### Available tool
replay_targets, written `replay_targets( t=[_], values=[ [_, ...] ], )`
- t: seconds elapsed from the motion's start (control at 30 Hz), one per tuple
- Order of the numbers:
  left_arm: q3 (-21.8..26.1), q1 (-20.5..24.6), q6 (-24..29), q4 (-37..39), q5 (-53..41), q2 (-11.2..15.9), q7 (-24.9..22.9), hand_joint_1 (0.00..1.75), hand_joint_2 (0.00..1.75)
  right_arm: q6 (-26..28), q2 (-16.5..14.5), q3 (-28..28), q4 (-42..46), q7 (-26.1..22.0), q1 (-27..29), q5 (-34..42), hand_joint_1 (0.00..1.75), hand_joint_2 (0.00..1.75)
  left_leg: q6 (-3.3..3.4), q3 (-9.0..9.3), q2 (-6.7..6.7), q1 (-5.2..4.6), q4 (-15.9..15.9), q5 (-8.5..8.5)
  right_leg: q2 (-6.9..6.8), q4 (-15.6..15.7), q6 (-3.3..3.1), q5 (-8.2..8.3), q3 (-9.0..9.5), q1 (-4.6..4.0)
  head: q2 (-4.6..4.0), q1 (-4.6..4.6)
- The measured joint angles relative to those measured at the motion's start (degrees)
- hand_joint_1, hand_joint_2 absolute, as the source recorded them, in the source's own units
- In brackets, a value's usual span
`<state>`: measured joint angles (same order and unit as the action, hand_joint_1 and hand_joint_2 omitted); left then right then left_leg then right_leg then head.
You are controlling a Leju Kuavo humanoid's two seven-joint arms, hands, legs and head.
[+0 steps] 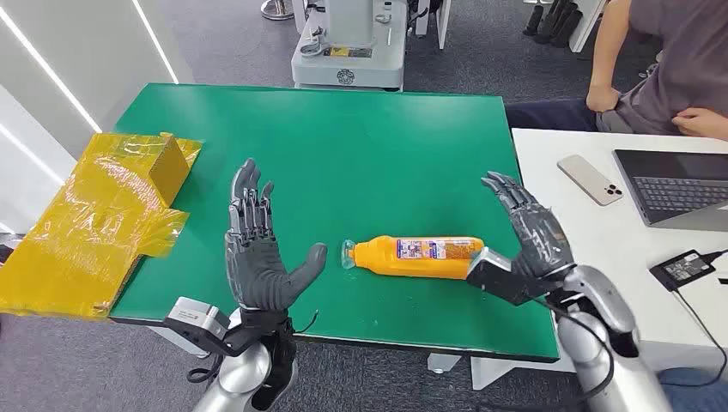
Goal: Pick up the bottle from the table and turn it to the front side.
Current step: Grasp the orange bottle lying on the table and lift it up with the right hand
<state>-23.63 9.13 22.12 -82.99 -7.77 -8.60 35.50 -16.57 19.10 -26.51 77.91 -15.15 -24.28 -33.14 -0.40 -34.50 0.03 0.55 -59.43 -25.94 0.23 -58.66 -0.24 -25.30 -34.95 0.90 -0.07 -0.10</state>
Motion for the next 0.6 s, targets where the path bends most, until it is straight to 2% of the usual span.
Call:
replay_targets(
  t=[0.07, 0.13, 0.23, 0.33, 0.47, 0.6],
  values=[
    [0.0, -0.09, -0.29, 0.07, -0.04, 0.03, 0.0, 0.0, 1.75, -4.05, 2.11, -0.89, -1.66, -0.7, -3.33, 1.55, 0.0, 1.75, 0.02, -0.01, -0.01, -0.02, -0.01, 0.02, -0.01, 0.0, 0.02, 0.01, 0.0, 0.01, 0.0, 0.01],
    [0.0, -0.3, -0.81, 0.17, -0.12, 0.07, -0.01, 0.0, 1.75, -10.07, 5.74, -2.79, -4.81, -1.54, -9.68, 4.41, 0.0, 1.75, 0.07, -0.01, -0.03, -0.03, -0.03, 0.06, -0.03, 0.0, 0.04, 0.03, -0.01, 0.03, 0.0, 0.01],
    [0.0, -0.59, -1.16, 0.2, -0.26, 0.08, -0.03, 0.0, 1.75, -12.64, 9.13, -5.58, -8.11, -1.3, -16.51, 7.18, 0.0, 1.75, 0.08, -0.01, -0.09, -0.01, -0.04, 0.09, -0.07, 0.0, 0.05, 0.04, 0.0, 0.03, 0.0, 0.01],
    [0.0, -0.75, -1.51, 0.2, -0.51, 0.1, -0.19, 0.0, 1.75, -16.77, 10.93, -9.21, -11.0, 0.19, -21.73, 10.35, 0.0, 1.75, 0.07, -0.08, -0.07, -0.02, -0.03, 0.09, -0.05, -0.02, 0.02, 0.06, -0.05, 0.02, 0.0, 0.01],
    [-0.01, -0.68, -1.87, 0.2, -0.56, 0.12, -0.74, 0.0, 1.75, -24.52, 10.34, -16.87, -18.49, 0.47, -31.76, 15.24, 0.0, 1.75, 0.06, -0.09, 0.01, 0.0, 0.0, 0.12, 0.02, -0.04, -0.01, 0.09, -0.09, 0.01, 0.0, 0.0],
    [-0.02, -0.34, -1.79, 0.2, -0.42, 0.08, -1.09, 0.0, 1.75, -25.92, 4.92, -25.4, -28.83, -1.44, -39.8, 18.22, 0.0, 1.75, 0.02, -0.06, 0.01, 0.07, 0.02, 0.17, 0.02, -0.05, -0.05, 0.11, -0.09, -0.07, 0.0, -0.01]
  ],
)
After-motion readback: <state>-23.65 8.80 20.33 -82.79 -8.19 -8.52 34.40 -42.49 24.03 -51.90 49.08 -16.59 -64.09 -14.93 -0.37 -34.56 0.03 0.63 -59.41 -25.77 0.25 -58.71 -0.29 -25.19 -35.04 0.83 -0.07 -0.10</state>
